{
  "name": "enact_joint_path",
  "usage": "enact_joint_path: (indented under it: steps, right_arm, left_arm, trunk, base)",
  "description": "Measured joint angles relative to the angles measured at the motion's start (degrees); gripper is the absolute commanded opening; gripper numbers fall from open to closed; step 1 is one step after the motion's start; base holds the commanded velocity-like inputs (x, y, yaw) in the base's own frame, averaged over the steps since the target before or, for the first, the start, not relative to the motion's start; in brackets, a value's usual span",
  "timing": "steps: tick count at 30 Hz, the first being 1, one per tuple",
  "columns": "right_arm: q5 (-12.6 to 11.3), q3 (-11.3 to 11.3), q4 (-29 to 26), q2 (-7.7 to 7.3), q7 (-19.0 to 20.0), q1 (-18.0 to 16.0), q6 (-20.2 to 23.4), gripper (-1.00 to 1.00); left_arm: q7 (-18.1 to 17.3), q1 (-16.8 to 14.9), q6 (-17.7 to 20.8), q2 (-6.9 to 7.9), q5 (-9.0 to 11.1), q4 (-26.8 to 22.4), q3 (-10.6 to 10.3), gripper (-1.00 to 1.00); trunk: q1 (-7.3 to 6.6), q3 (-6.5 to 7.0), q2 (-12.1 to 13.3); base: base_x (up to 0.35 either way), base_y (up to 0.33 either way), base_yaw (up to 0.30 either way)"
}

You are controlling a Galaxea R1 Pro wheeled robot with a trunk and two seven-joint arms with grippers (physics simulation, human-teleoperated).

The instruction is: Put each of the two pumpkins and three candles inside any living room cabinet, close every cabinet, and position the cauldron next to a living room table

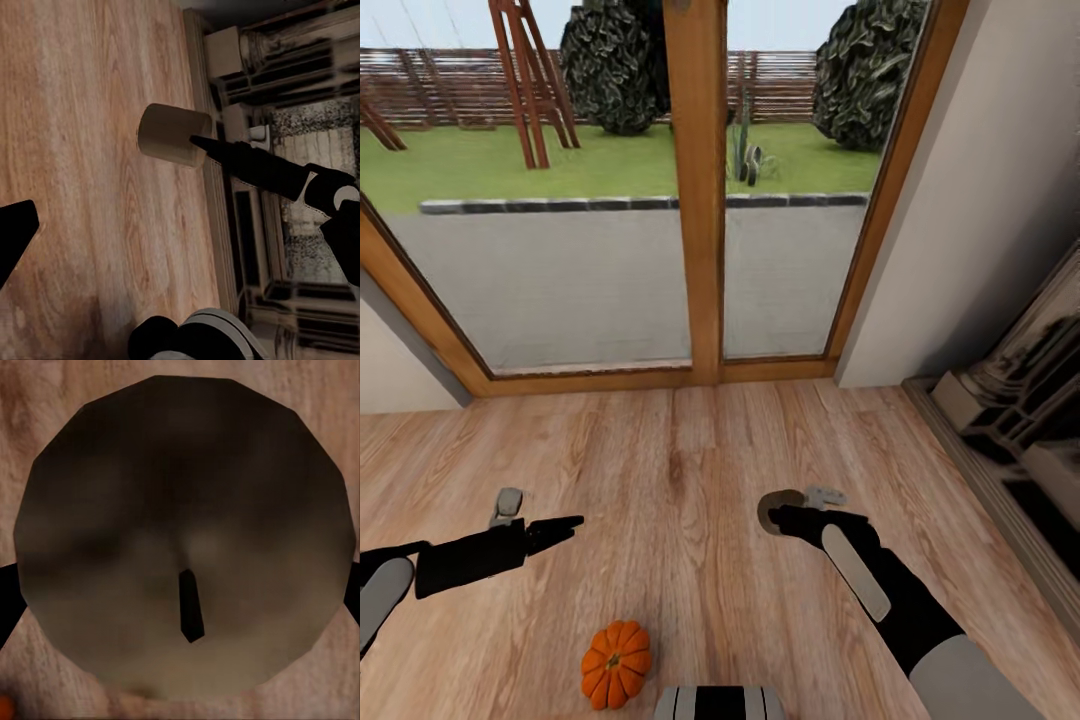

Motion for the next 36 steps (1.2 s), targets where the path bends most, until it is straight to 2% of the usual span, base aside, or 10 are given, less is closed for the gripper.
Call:
enact_joint_path:
  steps: [2,4,17,20,22,27,31,36]
  right_arm:
    - [0.2,0.1,0.1,0.02,0.0,0.0,0.4,-1.0]
    - [-0.2,0.0,0.3,0.09,0.0,0.0,0.4,-1.0]
    - [-0.2,0.0,-0.1,0.36,0.0,0.0,0.2,-1.0]
    - [-0.1,0.0,0.1,0.39,0.0,0.0,0.2,-1.0]
    - [-0.2,0.0,0.3,0.4,0.0,0.0,0.1,-1.0]
    - [-0.2,0.0,0.5,0.48,0.1,0.0,0.1,-1.0]
    - [-0.3,0.0,0.5,0.45,0.1,0.0,0.0,-1.0]
    - [-0.3,0.0,0.5,0.43,0.1,0.0,0.0,-1.0]
  left_arm:
    - [-0.1,0.3,0.0,1.0,0.2,0.0,0.2,1.0]
    - [-0.1,0.4,0.0,1.32,0.3,0.0,0.3,1.0]
    - [-2.4,0.4,0.0,1.6,0.0,0.0,0.4,1.0]
    - [-2.5,0.4,0.0,1.61,-0.1,0.0,0.4,1.0]
    - [-2.5,0.4,0.0,1.61,0.2,0.0,1.4,1.0]
    - [-2.6,0.4,0.3,1.61,1.3,0.9,6.3,1.0]
    - [-2.6,0.4,0.3,1.71,3.5,2.2,7.1,1.0]
    - [-2.6,0.4,0.3,1.77,4.0,2.4,7.2,1.0]
  trunk:
    - [-0.05,0.44,0.0]
    - [-0.1,0.89,0.1]
    - [-0.44,3.77,0.2]
    - [-0.43,3.77,0.2]
    - [-0.43,3.77,0.2]
    - [-0.51,4.43,0.3]
    - [-0.62,5.32,0.3]
    - [-0.74,6.43,0.4]
  base:
    - [0.0,0.0,0.0]
    - [0.0,0.0,0.0]
    - [0.0,0.0,0.0]
    - [0.0,0.0,0.0]
    - [0.0,0.0,0.0]
    - [0.0,0.0,0.0]
    - [0.0,0.0,0.0]
    - [-0.043,0.007,0.0]
